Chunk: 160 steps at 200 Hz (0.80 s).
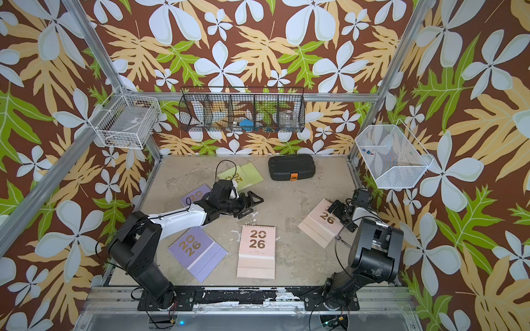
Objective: Stack the calendars
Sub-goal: Move the calendar to the center of the board.
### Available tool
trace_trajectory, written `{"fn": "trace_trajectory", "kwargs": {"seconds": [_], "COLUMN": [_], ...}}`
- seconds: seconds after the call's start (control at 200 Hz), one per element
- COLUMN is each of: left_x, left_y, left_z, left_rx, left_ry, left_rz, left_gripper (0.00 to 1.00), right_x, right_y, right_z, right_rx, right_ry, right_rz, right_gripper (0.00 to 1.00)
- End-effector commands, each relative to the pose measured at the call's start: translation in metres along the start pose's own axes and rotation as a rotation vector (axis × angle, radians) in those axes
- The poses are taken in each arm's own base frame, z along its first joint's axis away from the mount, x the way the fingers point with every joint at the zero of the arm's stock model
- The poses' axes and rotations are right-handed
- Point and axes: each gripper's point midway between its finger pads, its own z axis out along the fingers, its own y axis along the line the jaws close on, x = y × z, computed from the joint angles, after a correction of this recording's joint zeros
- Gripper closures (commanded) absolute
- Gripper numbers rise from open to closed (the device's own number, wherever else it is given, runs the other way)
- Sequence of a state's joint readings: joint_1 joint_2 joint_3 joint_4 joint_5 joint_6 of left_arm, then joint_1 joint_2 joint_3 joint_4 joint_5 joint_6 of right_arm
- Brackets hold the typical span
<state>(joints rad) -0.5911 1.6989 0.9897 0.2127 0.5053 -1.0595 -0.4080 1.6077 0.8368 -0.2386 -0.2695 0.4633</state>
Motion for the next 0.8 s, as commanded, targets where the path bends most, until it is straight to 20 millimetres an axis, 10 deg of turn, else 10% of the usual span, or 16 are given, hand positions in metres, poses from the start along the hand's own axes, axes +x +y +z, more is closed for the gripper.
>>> {"fn": "trace_trajectory", "kwargs": {"seconds": [0.0,0.28,0.796], "left_x": [-0.001,-0.011,-0.012], "left_y": [-0.004,-0.009,-0.009], "left_z": [0.002,0.013,0.045], "left_rx": [0.010,0.015,0.007], "left_ry": [0.006,0.001,0.030], "left_rz": [0.023,0.030,0.042], "left_gripper": [0.09,0.09,0.09], "right_x": [0.009,0.045,0.067], "right_y": [0.011,0.053,0.058], "right_z": [0.005,0.014,0.004], "right_rx": [-0.070,-0.200,-0.244], "right_ry": [0.051,0.174,0.238], "right_rz": [-0.003,-0.072,-0.061], "right_gripper": [0.00,0.00,0.00]}}
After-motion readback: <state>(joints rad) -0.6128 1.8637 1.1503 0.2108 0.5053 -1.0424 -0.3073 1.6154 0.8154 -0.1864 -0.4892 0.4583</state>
